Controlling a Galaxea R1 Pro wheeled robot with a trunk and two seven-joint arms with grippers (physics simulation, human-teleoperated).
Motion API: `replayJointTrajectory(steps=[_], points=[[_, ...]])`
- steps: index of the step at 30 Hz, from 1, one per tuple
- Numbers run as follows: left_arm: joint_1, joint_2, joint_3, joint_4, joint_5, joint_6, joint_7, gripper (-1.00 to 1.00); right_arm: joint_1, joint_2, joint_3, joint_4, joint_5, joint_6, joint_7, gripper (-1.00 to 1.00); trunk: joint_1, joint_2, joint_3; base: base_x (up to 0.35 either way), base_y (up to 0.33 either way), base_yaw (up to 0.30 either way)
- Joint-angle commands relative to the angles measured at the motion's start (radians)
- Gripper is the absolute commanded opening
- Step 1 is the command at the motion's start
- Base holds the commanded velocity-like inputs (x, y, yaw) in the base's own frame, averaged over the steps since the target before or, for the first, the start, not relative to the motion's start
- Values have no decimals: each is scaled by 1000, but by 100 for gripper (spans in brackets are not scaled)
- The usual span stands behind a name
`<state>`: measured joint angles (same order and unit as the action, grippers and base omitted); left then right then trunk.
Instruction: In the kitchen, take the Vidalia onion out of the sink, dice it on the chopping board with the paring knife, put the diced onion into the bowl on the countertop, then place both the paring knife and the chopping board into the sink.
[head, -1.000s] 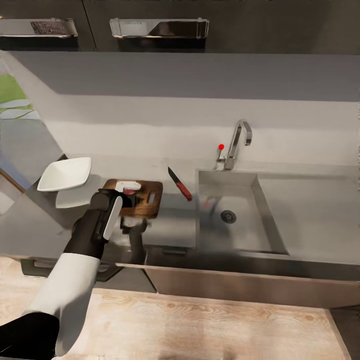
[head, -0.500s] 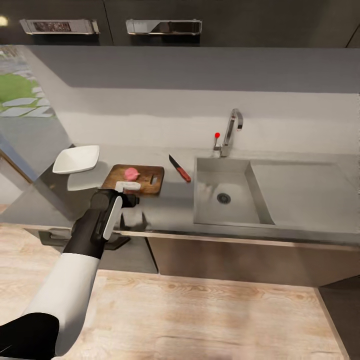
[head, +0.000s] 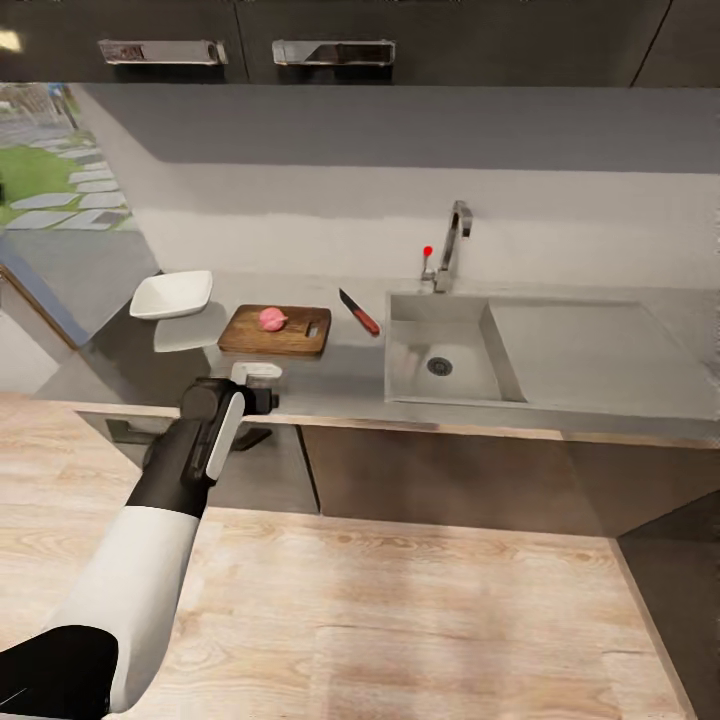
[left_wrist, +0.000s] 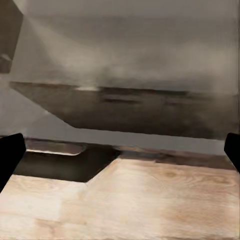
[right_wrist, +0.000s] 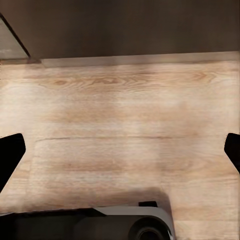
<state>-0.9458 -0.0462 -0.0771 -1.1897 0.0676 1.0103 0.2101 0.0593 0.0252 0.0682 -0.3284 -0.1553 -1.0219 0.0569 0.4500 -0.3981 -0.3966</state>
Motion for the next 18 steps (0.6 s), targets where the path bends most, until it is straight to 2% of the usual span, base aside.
replayJointTrajectory(steps=[1, 14, 18], points=[[-1, 0, -1, -1, 7, 4, 8, 100, 0, 0, 4, -2, -11, -1, 6, 100, 0, -2, -2, -336, 0, 0], [-1, 1, -3, -1, 9, 5, 8, 100, 0, -1, 4, -2, -11, -1, 6, 100, 0, -2, -2, -336, 0, 0], [-1, 3, -3, -26, 9, 5, 8, 100, 0, -1, 4, -1, -11, 0, 6, 100, 0, -2, -2, -336, 0, 0]])
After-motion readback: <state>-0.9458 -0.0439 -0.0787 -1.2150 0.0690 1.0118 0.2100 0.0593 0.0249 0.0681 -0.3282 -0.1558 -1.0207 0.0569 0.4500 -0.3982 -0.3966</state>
